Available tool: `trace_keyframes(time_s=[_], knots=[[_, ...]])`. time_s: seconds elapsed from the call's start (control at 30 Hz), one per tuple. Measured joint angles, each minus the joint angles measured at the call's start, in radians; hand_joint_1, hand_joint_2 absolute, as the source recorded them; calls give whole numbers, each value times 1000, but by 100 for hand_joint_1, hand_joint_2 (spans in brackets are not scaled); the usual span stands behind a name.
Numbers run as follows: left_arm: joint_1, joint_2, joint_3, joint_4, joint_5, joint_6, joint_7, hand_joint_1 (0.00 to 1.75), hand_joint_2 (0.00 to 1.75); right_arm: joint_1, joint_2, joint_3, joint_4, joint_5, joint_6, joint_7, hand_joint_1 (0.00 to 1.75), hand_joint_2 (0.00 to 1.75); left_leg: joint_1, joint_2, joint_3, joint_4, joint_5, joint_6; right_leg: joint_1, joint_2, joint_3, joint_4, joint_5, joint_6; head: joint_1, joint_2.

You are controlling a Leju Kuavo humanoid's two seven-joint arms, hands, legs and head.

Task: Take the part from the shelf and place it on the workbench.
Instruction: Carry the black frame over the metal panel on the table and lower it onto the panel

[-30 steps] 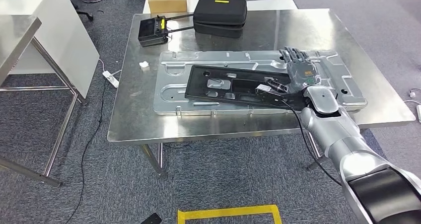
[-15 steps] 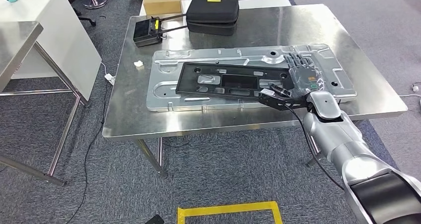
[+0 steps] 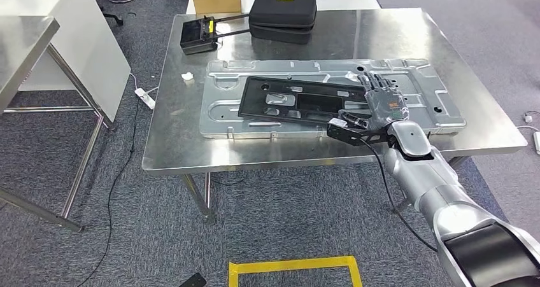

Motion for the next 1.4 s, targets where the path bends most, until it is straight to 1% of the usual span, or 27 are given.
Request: trace_keyframes(time_s=[0.03, 0.07, 0.1, 0.17, 0.23, 0.3, 0.37, 0.4, 0.47, 0.53, 0.57, 0.6, 0.63, 0.73, 0.8, 0.87, 0.9, 0.97, 1.03, 1.07, 1.1, 1.13, 1.2, 1.27, 1.3, 1.37, 1.4], knots=[[2, 0, 0, 0, 0, -1, 0, 0, 0, 3, -1, 0, 1, -1, 0, 0, 0, 0, 0, 0, -3, 1, 1, 0, -1, 0, -25, 56, -19, 4, 0, 0], [3, 0, 0, 0, 0, -2, 0, 0, 0, 6, -2, 0, 2, -2, -1, 0, 0, 0, 0, 0, -6, 4, 2, 0, -2, 0, -35, 78, -18, 6, 0, 0], [5, 0, 0, 0, 0, -2, 1, 0, 0, 7, -4, 0, 3, -4, -2, -1, 0, 0, 0, 0, -8, 7, 3, 0, -4, 0, -26, 62, 1, 7, 0, 0], [5, 0, 0, 0, 0, -2, 1, 0, 0, 7, -6, 0, 3, -8, -5, -3, 0, 0, 0, 0, -11, 15, 2, -3, -7, 0, 41, -68, 67, 5, 0, 0], [4, 0, 2, 0, 1, -2, 1, 0, 0, 6, -8, 0, 3, -11, -10, -6, 0, 0, -3, -1, -18, 23, 3, -13, -3, 0, 94, -176, 104, -2, 0, 0], [3, 0, 5, 0, 2, -1, 1, 0, 0, 7, -10, 0, 3, -12, -14, -8, 0, 0, -5, -3, -25, 24, 10, -26, 3, 2, 97, -196, 110, -11, 0, 0], [6, 1, 8, 0, 2, -1, 1, 0, 0, 8, -13, 0, 2, -12, -16, -10, 0, 0, -4, -3, -32, 25, 10, -39, 0, 1, 90, -200, 120, -26, 0, 0], [6, 2, 9, 0, 2, -1, 1, 0, 0, 9, -13, 0, 1, -12, -17, -11, 0, 0, -4, -3, -39, 38, -4, -43, -2, 0, 87, -203, 126, -35, 0, 0], [7, 3, 12, 0, 3, 0, 1, 0, 0, 9, -15, 0, -2, -12, -17, -11, 0, 0, -2, -3, -73, 126, -73, -49, -4, -3, 76, -208, 140, -50, -1, 0], [8, 4, 16, 0, 3, -1, 1, 0, 0, 12, -18, 0, -3, -12, -17, -11, 0, 0, -1, -3, -118, 260, -148, -53, -2, -4, 59, -207, 152, -55, -1, 0], [9, 4, 16, 0, 3, -1, 1, 0, 0, 14, -20, 0, -3, -12, -17, -11, 0, 0, -1, -3, -127, 300, -164, -54, -1, -5, 51, -205, 158, -55, -1, 0], [9, 4, 17, 0, 3, -1, 1, 0, 0, 16, -22, 0, -3, -12, -17, -10, 0, 0, -1, -3, -118, 303, -162, -53, 0, -4, 42, -204, 164, -54, -1, 0], [9, 4, 17, 0, 3, -1, 1, 0, 0, 18, -24, 0, -4, -13, -17, -10, 0, 0, -1, -3, -88, 266, -144, -51, 1, -3, 35, -202, 169, -52, -1, 0], [5, 7, 18, 0, 3, -1, 2, 0, 0, 18, -32, 0, -10, -15, -17, -9, 0, 0, -5, -3, 35, 67, -85, -37, 4, -2, 19, -196, 184, -41, -1, 0], [4, 8, 18, 0, 3, -2, 2, 0, 0, 18, -38, 0, -13, -15, -17, -8, 0, 0, -11, -5, 55, 23, -74, -28, 4, -3, 15, -196, 195, -28, 0, 0], [4, 8, 18, 0, 3, -2, 2, 0, 0, 19, -42, 0, -14, -16, -17, -8, 0, 0, -10, -4, 50, 20, -55, -17, 2, -2, 12, -201, 206, -15, 0, 0], [4, 8, 18, 0, 3, -2, 2, 0, 0, 19, -44, 0, -14, -16, -17, -8, 0, 0, -8, -2, 46, 15, -44, -9, 2, -1, 8, -195, 197, -10, 0, 0], [1, 8, 18, 0, 3, -2, 2, 0, 0, 18, -51, 0, -14, -16, -17, -8, 0, 0, -4, 2, 27, 5, -19, 4, 0, 1, -18, -127, 123, -3, 2, 0], [0, 8, 18, 0, 3, -2, 2, 0, 0, 19, -55, 0, -14, -16, -17, -8, 0, 0, -5, 2, -1, 6, 1, 9, -1, 1, -52, 0, 28, 3, 3, 0], [1, 8, 19, 0, 3, -2, 2, 0, 0, 22, -56, 0, -14, -16, -17, -8, 0, 0, -5, 2, -16, 8, 11, 8, -1, 1, -60, 51, 6, 5, 3, 0], [1, 8, 19, 0, 3, -2, 2, 0, 0, 24, -56, 0, -14, -16, -17, -8, 0, 0, -5, 2, -31, 10, 20, 7, -2, 1, -54, 75, 7, 7, 3, 0], [1, 8, 19, 0, 3, -2, 2, 0, 0, 25, -56, 0, -14, -16, -17, -8, 0, 0, -5, 3, -45, 13, 29, 5, -2, 0, -30, 64, 25, 7, 3, 0], [1, 8, 19, 0, 3, -2, 2, 0, 0, 23, -56, 0, -15, -16, -17, -8, 0, 0, -5, 3, -72, 21, 44, -1, -1, 0, 64, -49, 62, 1, 3, 0], [0, 8, 19, 0, 3, -2, 1, 0, 0, 21, -56, 0, -20, -16, -18, -8, 0, 0, -8, 2, -86, 24, 59, -10, 4, 1, 146, -170, 61, -8, 2, 0], [0, 8, 19, 0, 3, -2, 1, 0, 0, 20, -56, 0, -22, -16, -18, -8, 0, 0, -8, 2, -88, 23, 66, -16, 7, 1, 161, -199, 54, -14, 3, 0], [1, 8, 19, 0, 3, -2, 1, 0, 0, 19, -56, 0, -23, -16, -18, -8, 0, 0, -8, 1, -89, 15, 80, -29, 8, 0, 157, -212, 65, -28, 5, 0], [2, 8, 19, 0, 3, -2, 1, 0, 0, 19, -56, 0, -23, -16, -18, -8, 0, 0, -7, 0, -94, 19, 74, -35, 6, -1, 153, -217, 75, -37, 6, 0]])
